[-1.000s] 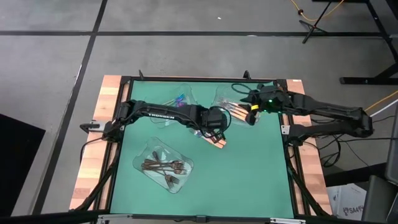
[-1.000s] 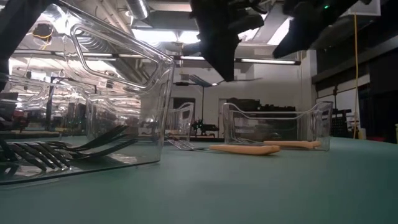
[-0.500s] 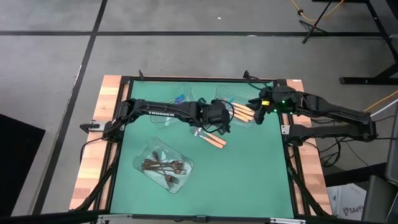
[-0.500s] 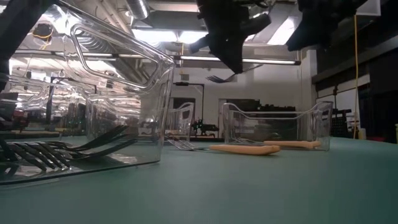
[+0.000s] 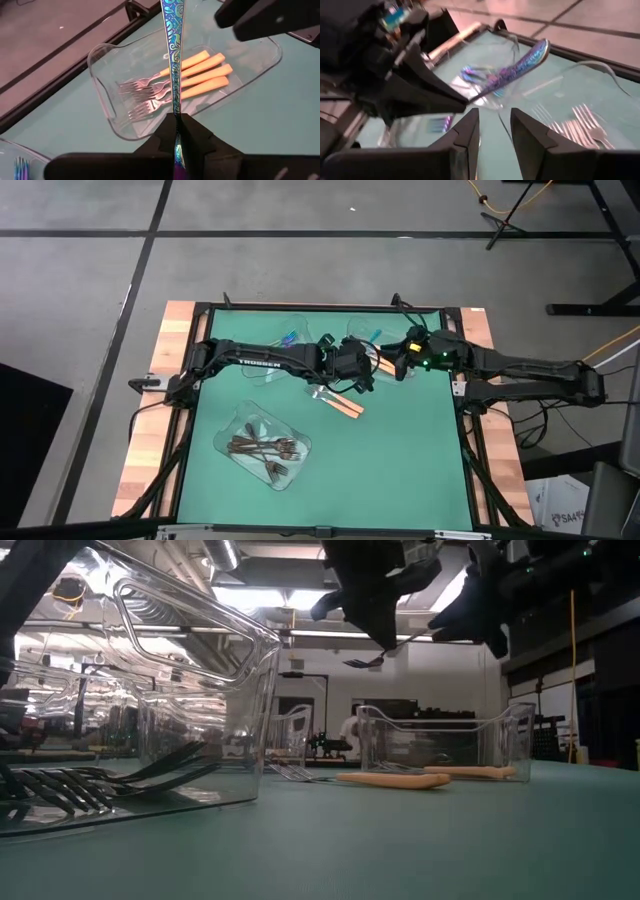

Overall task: Sort silverware by color (type)
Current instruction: Put the blue fork into the top left transparent bin

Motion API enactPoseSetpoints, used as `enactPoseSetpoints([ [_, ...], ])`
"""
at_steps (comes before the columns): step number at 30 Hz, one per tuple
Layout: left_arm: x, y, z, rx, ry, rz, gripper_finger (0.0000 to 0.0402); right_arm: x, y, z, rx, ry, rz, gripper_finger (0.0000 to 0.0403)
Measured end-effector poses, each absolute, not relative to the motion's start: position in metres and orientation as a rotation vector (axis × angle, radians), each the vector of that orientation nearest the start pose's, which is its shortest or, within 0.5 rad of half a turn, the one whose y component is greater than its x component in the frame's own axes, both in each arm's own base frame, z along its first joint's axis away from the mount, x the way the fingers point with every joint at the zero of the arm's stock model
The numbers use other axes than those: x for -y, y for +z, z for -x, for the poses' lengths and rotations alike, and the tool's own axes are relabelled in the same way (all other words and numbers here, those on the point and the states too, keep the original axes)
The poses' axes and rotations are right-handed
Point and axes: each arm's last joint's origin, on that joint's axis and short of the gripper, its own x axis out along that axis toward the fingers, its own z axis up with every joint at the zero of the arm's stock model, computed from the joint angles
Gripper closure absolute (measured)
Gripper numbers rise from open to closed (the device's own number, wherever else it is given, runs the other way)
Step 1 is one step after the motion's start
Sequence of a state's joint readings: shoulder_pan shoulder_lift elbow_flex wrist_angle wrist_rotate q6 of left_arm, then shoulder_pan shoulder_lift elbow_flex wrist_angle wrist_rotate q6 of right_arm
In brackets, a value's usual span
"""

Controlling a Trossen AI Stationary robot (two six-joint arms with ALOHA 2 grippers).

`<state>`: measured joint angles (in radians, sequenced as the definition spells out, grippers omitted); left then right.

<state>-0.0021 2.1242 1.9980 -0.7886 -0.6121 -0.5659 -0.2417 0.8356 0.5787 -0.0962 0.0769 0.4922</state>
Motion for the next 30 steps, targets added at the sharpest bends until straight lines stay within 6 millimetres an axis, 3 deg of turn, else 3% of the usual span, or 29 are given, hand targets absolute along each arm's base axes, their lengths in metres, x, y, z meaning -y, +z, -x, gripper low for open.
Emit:
enactPoseSetpoints([
  [10, -0.014, 0.288, -0.469, -0.64, 0.774, 0.241, 0.0394, 0.047, 0.246, -0.181, -0.142, -0.37, -0.592, 0.0303],
  [30, -0.004, 0.295, -0.476, -0.553, 0.725, 0.258, 0.0394, 0.049, 0.252, -0.182, -0.056, -0.41, -0.599, 0.0303],
])
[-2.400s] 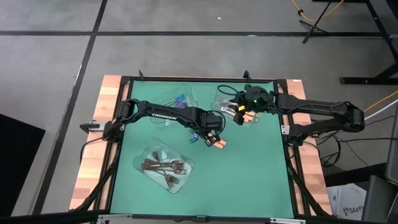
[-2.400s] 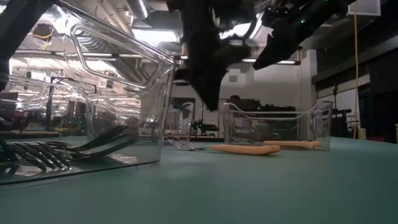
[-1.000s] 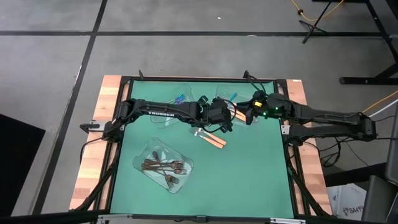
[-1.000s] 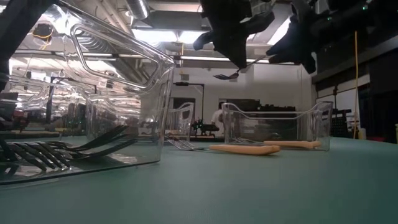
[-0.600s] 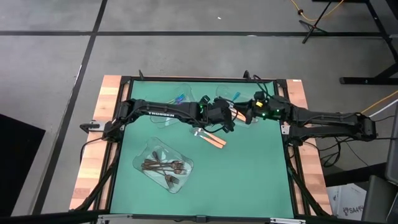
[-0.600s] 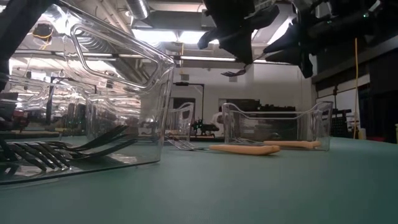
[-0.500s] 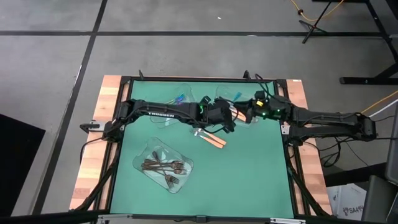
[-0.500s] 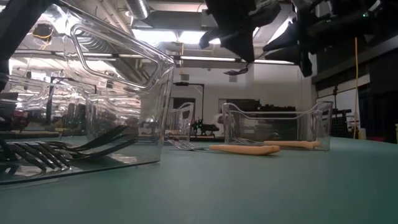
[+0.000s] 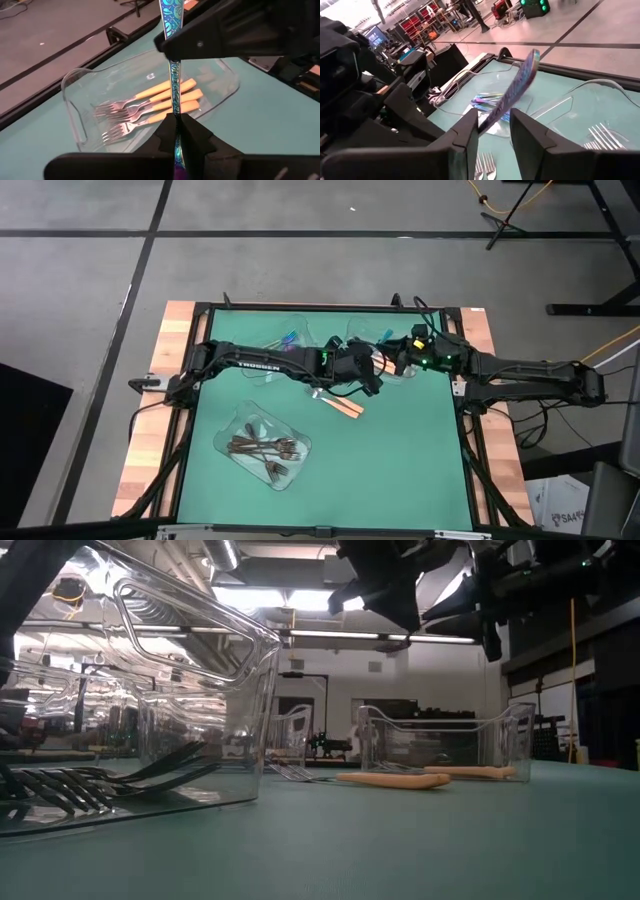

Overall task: Sort silverware by color (type)
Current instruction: Put the blue fork into the top left transparent bin

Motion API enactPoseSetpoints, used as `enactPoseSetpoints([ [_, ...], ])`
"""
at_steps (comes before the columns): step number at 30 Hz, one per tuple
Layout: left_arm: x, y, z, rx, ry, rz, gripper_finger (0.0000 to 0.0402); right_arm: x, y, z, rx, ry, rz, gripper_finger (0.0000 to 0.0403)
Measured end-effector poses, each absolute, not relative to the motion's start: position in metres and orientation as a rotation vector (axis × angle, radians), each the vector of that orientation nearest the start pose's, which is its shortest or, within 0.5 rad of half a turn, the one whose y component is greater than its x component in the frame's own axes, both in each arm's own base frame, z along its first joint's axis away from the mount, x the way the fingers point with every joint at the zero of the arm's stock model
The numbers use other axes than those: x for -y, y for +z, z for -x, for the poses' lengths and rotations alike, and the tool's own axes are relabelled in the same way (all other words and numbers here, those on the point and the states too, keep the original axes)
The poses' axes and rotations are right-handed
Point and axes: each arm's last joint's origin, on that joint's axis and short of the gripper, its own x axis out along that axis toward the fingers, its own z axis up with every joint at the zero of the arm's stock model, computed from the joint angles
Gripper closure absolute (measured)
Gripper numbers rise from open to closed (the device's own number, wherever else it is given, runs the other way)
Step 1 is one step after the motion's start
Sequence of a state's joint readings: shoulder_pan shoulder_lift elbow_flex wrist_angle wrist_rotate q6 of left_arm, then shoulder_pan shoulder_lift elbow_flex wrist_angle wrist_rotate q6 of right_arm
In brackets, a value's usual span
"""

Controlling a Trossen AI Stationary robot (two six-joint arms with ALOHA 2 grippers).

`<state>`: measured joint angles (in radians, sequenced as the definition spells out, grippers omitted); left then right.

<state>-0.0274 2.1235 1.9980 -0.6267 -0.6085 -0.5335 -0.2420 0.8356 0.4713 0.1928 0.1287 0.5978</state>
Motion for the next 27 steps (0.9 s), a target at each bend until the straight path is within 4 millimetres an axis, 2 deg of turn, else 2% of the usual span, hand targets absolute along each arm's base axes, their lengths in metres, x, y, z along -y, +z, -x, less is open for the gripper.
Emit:
enactPoseSetpoints([
  [15, -0.0019, 0.2974, -0.4794, -0.523, 0.687, 0.272, 0.0394, 0.0487, 0.2517, -0.1819, -0.056, -0.409, -0.599, 0.0308],
  [18, -0.0019, 0.2974, -0.4794, -0.523, 0.687, 0.272, 0.0394, 0.0486, 0.2517, -0.1819, -0.057, -0.408, -0.599, 0.0329],
  [23, -0.0025, 0.2971, -0.4791, -0.527, 0.691, 0.269, 0.0395, 0.0485, 0.2533, -0.1821, -0.047, -0.402, -0.597, 0.039],
  [27, -0.001, 0.2984, -0.4792, -0.52, 0.684, 0.272, 0.0395, 0.0497, 0.2511, -0.1818, -0.059, -0.435, -0.566, 0.0395],
])
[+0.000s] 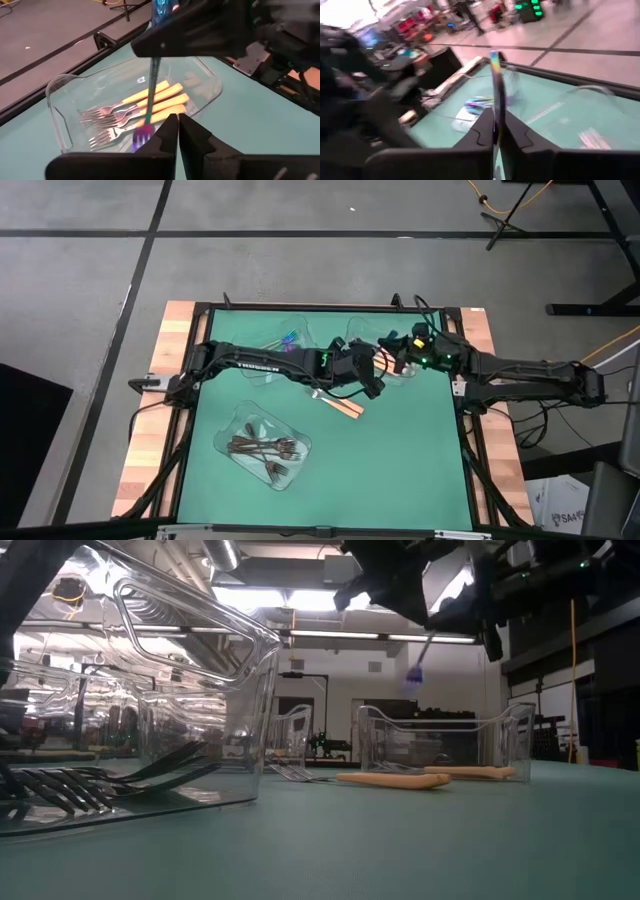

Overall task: Sort silverware by color (type)
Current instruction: Put the blue fork into the top left transparent bin

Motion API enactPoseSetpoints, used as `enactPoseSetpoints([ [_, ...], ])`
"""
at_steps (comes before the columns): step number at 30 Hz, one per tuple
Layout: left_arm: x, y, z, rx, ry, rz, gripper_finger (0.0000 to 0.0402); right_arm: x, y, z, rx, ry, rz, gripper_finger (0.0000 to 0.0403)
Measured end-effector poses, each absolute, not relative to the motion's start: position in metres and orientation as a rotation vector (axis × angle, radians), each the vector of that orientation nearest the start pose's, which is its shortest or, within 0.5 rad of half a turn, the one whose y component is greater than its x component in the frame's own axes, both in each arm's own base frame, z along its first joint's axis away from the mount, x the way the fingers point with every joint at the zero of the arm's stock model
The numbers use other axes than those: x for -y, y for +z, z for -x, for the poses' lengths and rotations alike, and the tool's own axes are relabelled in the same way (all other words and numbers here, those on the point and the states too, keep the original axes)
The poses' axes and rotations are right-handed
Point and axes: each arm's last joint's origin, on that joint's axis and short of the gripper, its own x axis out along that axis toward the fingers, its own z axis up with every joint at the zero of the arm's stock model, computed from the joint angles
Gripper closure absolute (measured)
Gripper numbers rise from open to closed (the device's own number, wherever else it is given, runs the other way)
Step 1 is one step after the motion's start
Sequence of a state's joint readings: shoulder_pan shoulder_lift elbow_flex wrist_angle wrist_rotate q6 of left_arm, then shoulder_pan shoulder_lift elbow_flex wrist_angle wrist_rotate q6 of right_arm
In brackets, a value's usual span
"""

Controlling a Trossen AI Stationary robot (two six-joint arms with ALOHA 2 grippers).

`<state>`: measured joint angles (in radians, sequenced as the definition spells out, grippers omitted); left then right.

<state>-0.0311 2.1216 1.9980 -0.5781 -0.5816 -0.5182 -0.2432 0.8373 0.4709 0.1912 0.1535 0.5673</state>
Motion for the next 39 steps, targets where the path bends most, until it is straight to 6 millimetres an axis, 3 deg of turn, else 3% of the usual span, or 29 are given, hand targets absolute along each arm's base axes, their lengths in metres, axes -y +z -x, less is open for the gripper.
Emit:
enactPoseSetpoints([
  [6, -0.002, 0.298, -0.479, -0.535, 0.67, 0.249, 0.0395, 0.049, 0.252, -0.182, -0.068, -0.405, -0.521, 0.0401],
  [16, -0.006, 0.295, -0.48, -0.636, 0.469, 0.182, 0.0394, 0.045, 0.252, -0.183, -0.107, -0.264, -0.533, 0.0402],
  [26, -0.011, 0.293, -0.481, -0.713, 0.138, 0.284, 0.0394, 0.04, 0.236, -0.18, -0.299, -0.18, -0.546, 0.0402],
  [39, -0.003, 0.293, -0.482, -0.726, -0.011, 0.171, 0.0394, 0.031, 0.224, -0.174, -0.498, 0.047, -0.636, 0.0403],
])
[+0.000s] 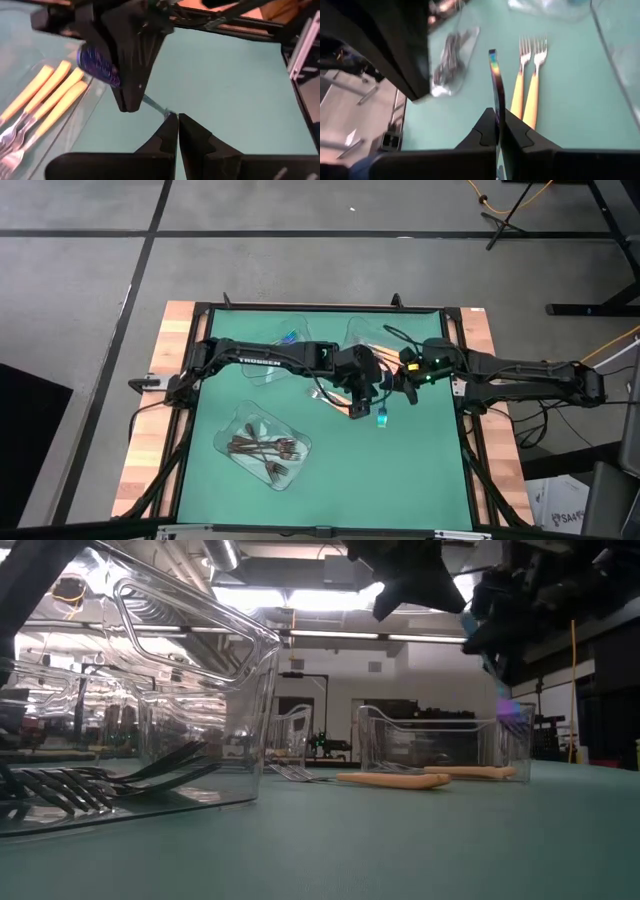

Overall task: Sort silverware by color (type)
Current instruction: Put the blue fork into the top left transparent bin

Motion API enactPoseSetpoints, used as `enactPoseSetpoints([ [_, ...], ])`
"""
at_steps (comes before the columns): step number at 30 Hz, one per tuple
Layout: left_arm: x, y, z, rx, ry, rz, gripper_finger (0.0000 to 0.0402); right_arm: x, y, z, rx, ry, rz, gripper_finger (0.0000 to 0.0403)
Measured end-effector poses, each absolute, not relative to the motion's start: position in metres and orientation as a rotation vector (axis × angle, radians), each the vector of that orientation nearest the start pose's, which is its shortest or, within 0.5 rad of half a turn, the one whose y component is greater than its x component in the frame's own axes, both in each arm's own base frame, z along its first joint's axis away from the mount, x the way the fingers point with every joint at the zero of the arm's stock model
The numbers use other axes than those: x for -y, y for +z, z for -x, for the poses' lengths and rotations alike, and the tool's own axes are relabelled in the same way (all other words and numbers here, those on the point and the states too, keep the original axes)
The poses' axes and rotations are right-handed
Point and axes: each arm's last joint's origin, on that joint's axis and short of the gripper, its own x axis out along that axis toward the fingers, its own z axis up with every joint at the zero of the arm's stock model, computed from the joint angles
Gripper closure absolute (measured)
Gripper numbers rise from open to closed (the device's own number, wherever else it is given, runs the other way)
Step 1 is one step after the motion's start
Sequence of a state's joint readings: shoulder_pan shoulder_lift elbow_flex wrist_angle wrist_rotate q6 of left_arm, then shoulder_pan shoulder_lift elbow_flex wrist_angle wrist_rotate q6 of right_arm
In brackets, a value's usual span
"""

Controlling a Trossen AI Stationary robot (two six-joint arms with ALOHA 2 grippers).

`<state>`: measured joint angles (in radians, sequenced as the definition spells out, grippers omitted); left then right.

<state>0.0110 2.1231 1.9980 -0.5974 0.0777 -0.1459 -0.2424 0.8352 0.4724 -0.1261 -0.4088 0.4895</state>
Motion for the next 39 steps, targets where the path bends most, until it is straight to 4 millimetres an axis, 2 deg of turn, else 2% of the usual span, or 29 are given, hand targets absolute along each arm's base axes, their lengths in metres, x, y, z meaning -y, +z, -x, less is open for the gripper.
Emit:
enactPoseSetpoints([
  [6, 0.005, 0.294, -0.482, -0.718, -0.068, 0.056, 0.0387, 0.027, 0.212, -0.166, -0.663, 0.08, -0.706, 0.0403],
  [11, 0.004, 0.294, -0.482, -0.717, -0.06, 0.042, 0.034, 0.026, 0.206, -0.161, -0.743, 0.063, -0.734, 0.0403],
  [16, 0.004, 0.294, -0.482, -0.715, -0.057, 0.041, 0.0287, 0.026, 0.206, -0.161, -0.739, 0.066, -0.73, 0.0403],
  [20, 0.004, 0.295, -0.483, -0.701, -0.058, 0.037, 0.0265, 0.026, 0.207, -0.162, -0.724, 0.072, -0.721, 0.0403],
  [28, 0.001, 0.291, -0.494, -0.622, 0.004, 0.013, 0.0267, 0.009, 0.212, -0.169, -0.673, 0.147, -0.574, 0.0403],
  [39, 0.002, 0.291, -0.495, -0.608, -0.005, 0.051, 0.0291, -0.008, 0.218, -0.174, -0.599, 0.163, -0.433, 0.0403],
])
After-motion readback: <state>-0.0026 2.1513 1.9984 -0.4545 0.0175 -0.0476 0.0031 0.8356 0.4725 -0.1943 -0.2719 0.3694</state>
